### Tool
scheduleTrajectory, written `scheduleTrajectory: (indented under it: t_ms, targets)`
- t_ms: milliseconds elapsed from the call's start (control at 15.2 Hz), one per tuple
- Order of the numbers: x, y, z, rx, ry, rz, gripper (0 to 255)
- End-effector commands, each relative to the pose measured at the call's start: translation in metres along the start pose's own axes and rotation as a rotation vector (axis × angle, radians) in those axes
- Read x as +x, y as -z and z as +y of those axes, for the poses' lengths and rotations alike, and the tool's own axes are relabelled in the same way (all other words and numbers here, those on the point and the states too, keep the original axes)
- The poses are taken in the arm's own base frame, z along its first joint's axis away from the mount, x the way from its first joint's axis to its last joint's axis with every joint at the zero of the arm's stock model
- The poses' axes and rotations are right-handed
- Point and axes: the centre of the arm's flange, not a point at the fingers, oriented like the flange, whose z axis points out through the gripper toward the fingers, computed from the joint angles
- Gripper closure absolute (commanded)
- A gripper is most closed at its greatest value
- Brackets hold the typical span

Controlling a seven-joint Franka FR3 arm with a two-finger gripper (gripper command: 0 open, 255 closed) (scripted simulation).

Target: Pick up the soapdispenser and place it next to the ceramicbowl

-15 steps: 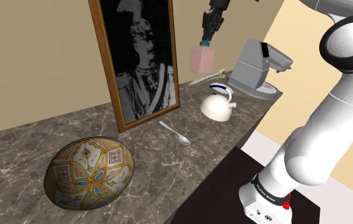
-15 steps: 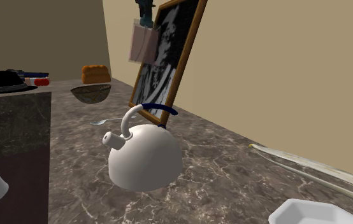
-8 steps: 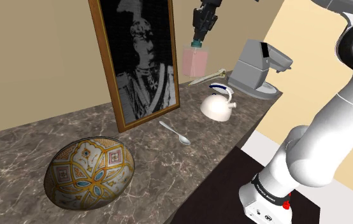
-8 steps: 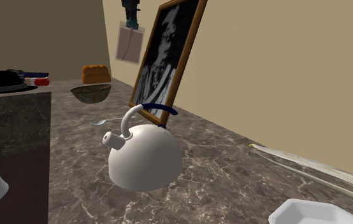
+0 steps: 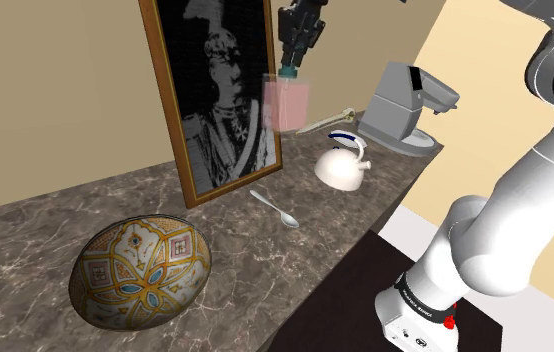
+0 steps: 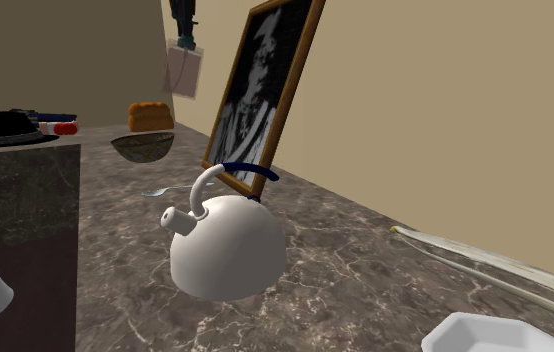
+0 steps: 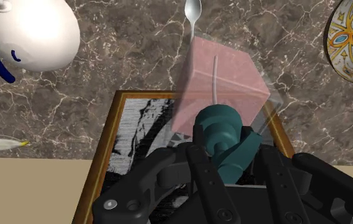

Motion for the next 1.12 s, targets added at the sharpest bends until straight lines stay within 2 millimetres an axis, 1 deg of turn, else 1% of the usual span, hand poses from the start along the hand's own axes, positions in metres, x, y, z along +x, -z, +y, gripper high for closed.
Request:
scheduleTrajectory:
  t_ms: [0, 660, 1056]
  targets:
    - [-0.007, -0.001, -0.027, 0.000, -0.001, 0.000, 255]
    - [-0.029, -0.006, -0.157, 0.000, -0.001, 0.000, 255]
    - [-0.030, -0.037, -0.156, 0.000, -0.001, 0.000, 255]
